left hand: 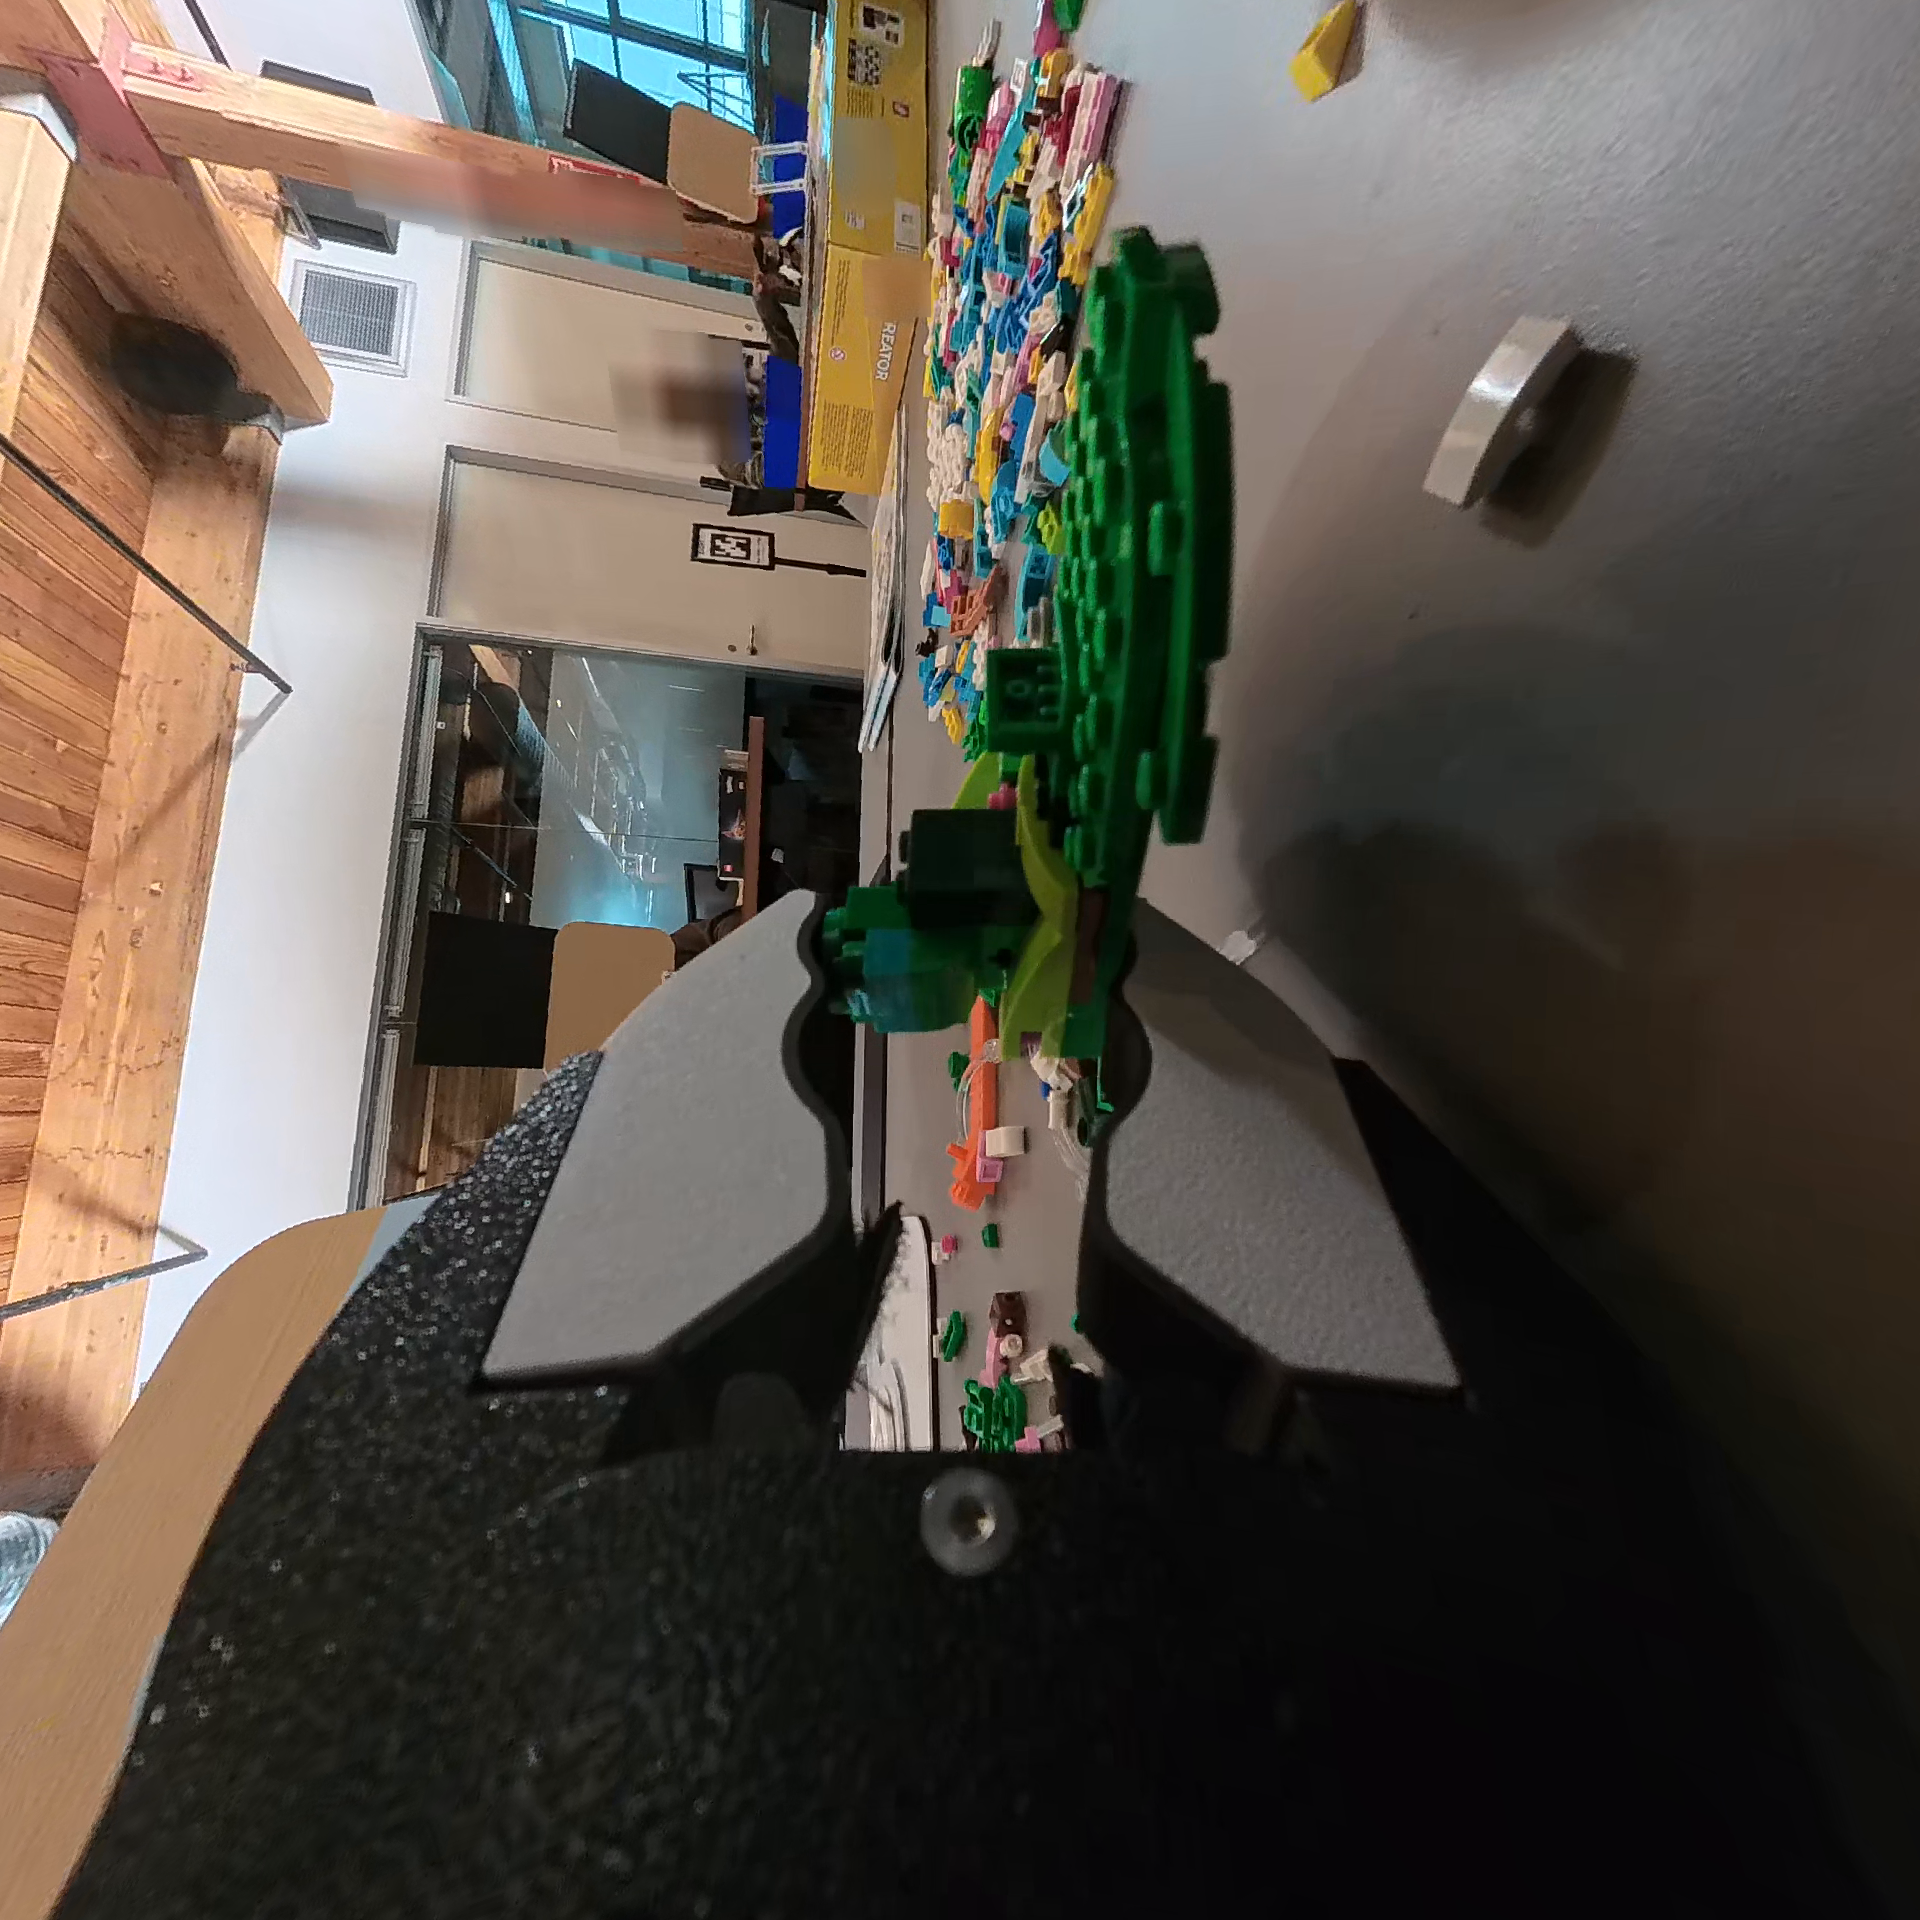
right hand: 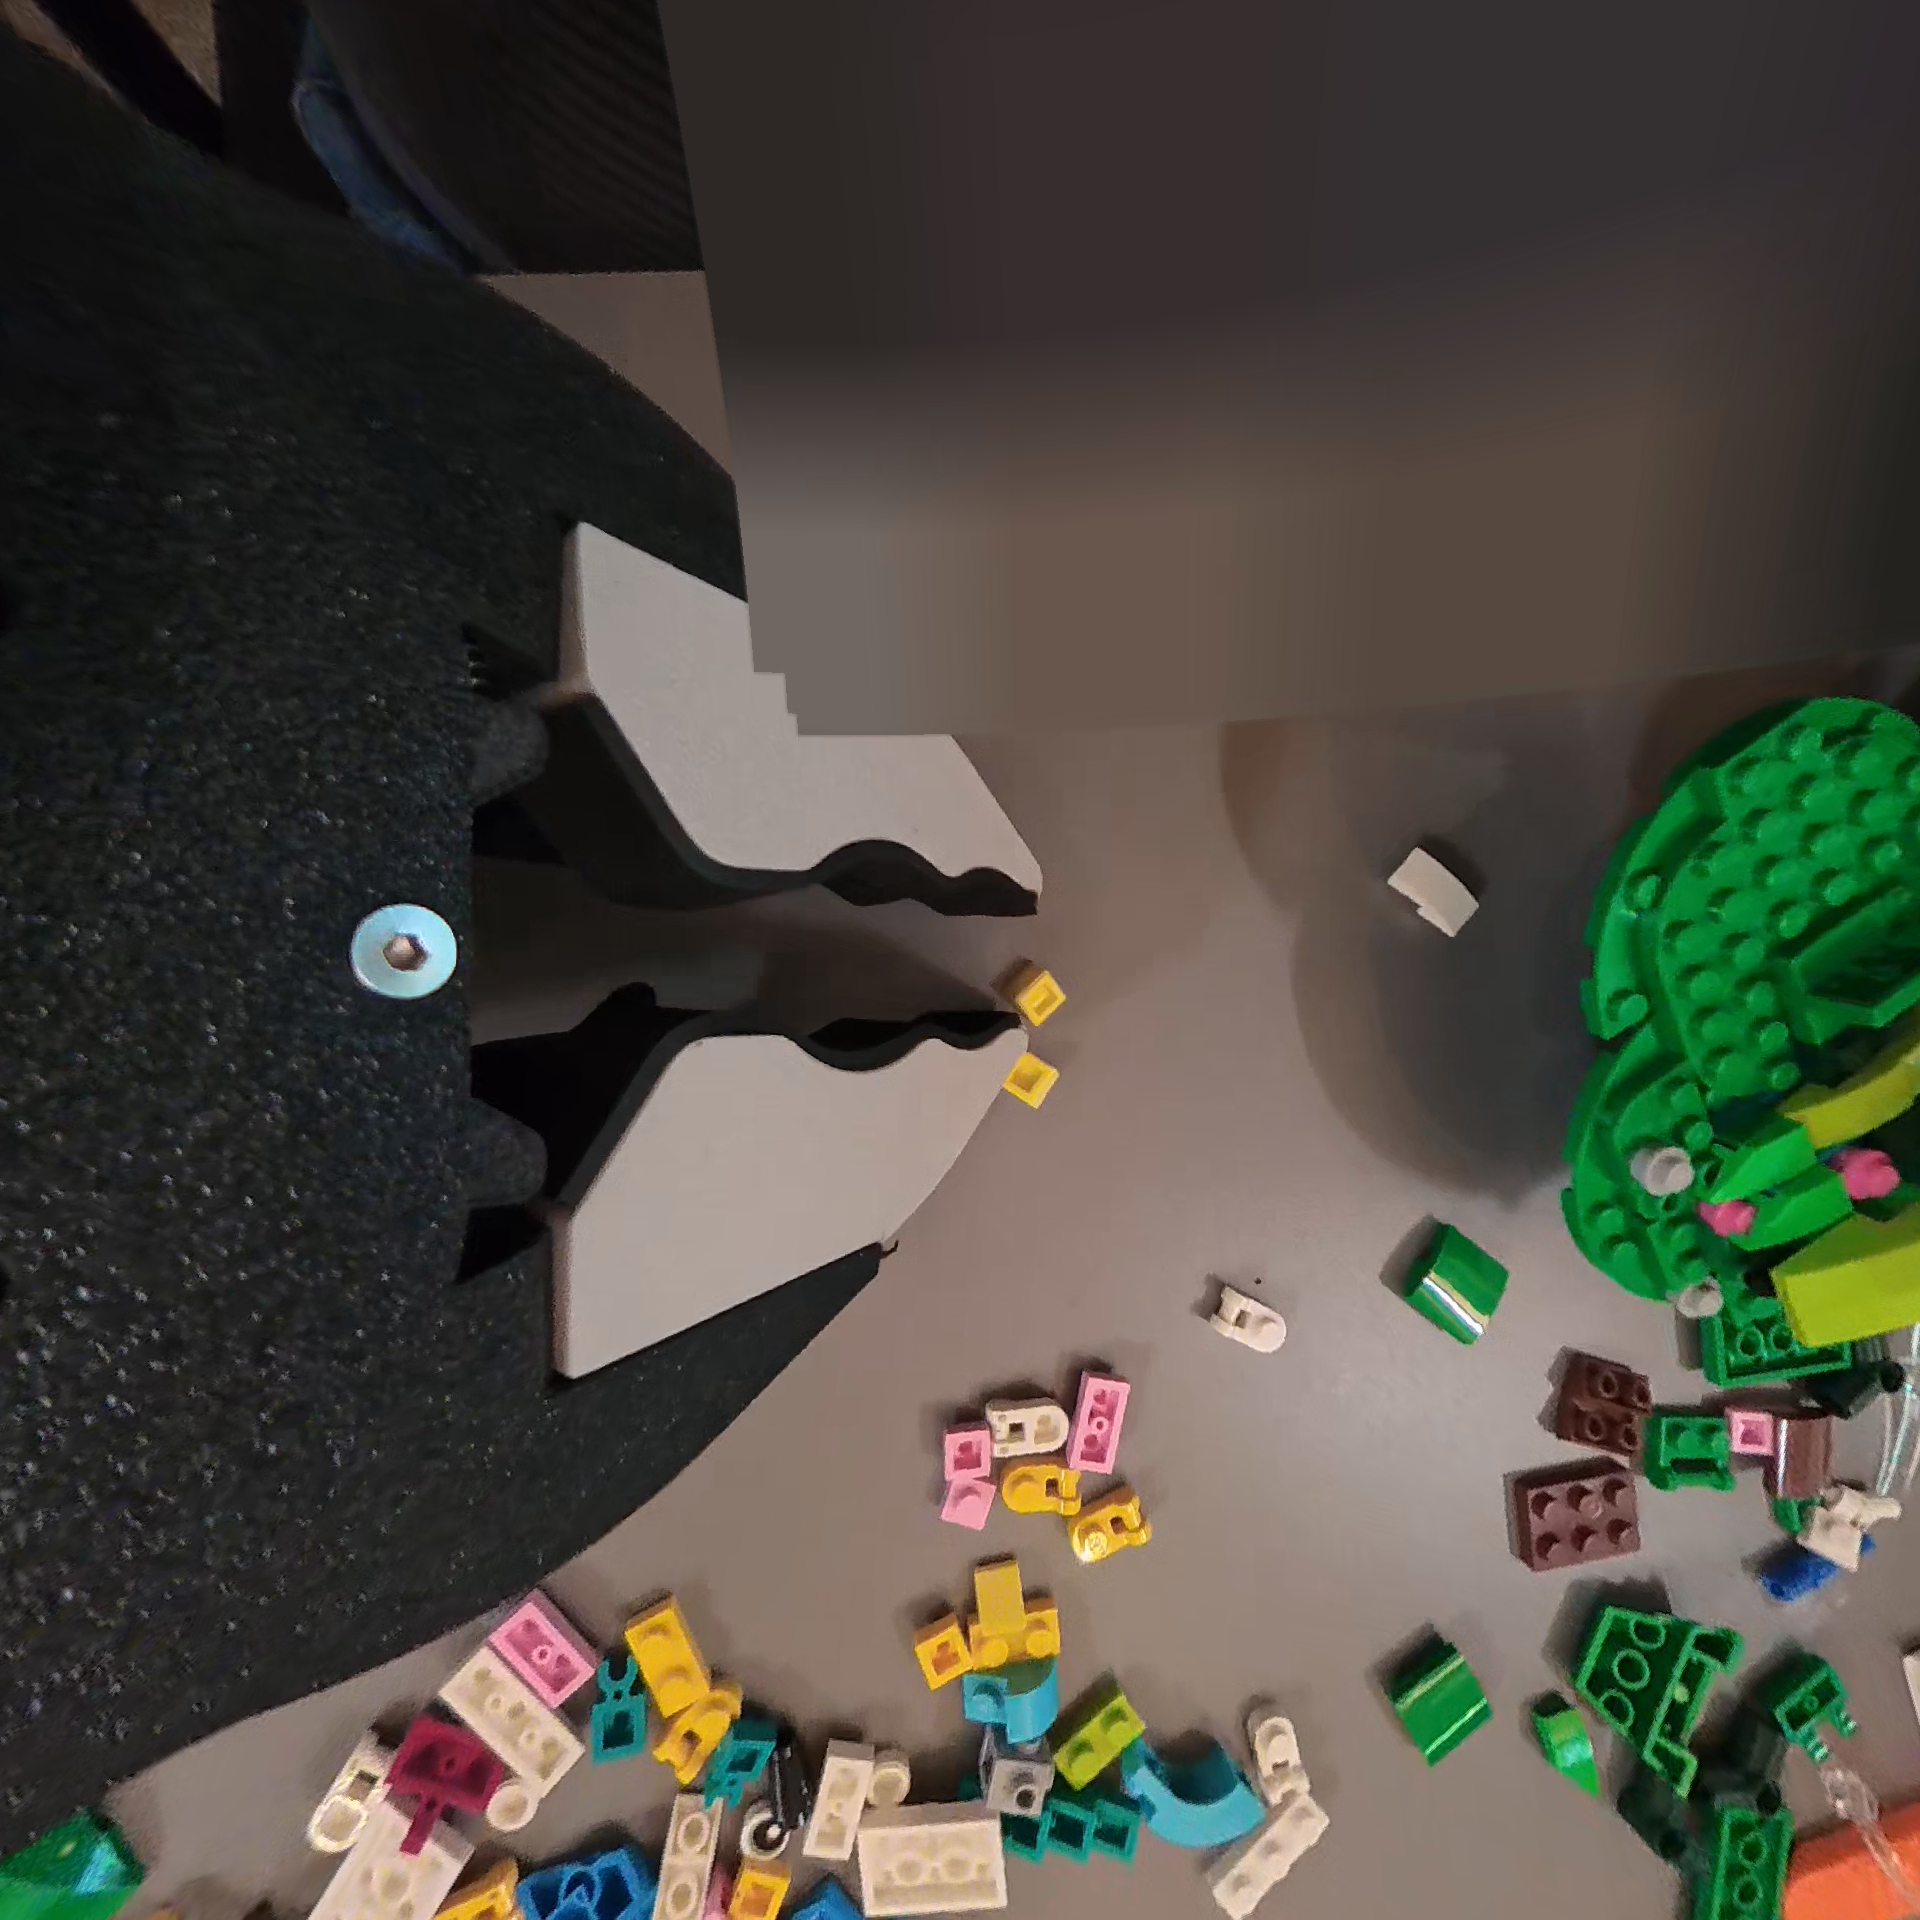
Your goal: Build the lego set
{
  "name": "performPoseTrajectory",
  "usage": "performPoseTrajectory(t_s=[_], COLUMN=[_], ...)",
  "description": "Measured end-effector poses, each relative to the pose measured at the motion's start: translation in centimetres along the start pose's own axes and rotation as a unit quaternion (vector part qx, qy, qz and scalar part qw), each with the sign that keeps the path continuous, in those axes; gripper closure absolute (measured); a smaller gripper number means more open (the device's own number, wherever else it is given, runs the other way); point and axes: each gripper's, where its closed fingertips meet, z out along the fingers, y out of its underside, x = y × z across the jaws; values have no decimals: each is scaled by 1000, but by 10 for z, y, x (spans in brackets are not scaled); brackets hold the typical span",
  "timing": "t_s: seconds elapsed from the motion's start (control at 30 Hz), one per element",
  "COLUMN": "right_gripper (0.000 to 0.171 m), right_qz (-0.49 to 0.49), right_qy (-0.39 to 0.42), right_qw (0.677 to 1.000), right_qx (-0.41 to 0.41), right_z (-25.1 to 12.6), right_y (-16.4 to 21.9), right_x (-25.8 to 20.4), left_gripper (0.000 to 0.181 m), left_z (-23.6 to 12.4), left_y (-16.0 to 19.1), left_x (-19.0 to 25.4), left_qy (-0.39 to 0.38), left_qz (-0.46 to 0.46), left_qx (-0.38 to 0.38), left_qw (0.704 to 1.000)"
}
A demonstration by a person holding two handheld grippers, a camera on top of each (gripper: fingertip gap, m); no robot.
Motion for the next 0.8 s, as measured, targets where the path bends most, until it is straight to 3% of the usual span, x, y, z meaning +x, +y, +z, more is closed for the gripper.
performPoseTrajectory(t_s=[0.3,0.6,0.8], right_gripper=[160,156,164], right_qz=[53,107,92], right_qy=[88,110,126], right_qw=[994,987,986], right_qx=[-37,-45,-59], right_z=[-2,2,4], right_y=[0,0,0], right_x=[5,4,6], left_gripper=[133,133,134], left_z=[0,0,0], left_y=[-1,-3,-3], left_x=[1,2,1], left_qy=[2,4,2], left_qz=[3,4,5], left_qx=[0,2,3], left_qw=[1000,1000,1000])
